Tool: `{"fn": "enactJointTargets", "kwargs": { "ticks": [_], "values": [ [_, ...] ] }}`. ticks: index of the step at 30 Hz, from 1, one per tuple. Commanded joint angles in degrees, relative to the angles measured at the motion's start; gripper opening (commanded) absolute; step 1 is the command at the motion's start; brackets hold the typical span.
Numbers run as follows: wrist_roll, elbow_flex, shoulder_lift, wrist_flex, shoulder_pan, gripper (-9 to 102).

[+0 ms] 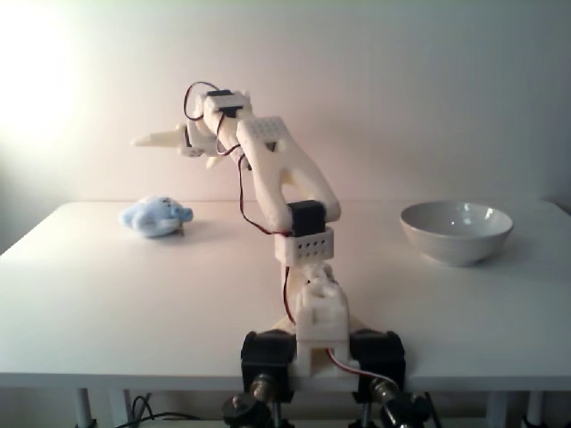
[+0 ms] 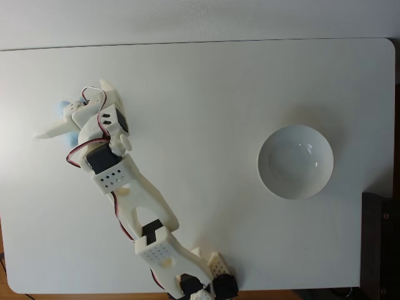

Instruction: Grasp a skyblue doll and put it into the bowl.

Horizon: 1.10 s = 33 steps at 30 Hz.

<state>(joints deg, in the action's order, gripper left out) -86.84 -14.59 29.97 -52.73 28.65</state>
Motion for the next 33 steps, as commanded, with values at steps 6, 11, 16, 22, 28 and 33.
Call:
{"fn": "enactJointTargets", "kwargs": {
  "ticks": [6,11,16,22,28,33],
  "values": [
    [0.35,2.37,-4.04,1.14,4.48,102],
    [0.35,2.37,-7.38,2.9,4.75,102],
    [0.35,2.37,-10.46,5.27,4.66,102],
    [0.35,1.49,-12.57,4.92,4.57,102],
    [0.35,1.58,-15.03,5.36,4.57,102],
    [0.35,2.2,-14.94,5.36,3.78,102]
  ]
}}
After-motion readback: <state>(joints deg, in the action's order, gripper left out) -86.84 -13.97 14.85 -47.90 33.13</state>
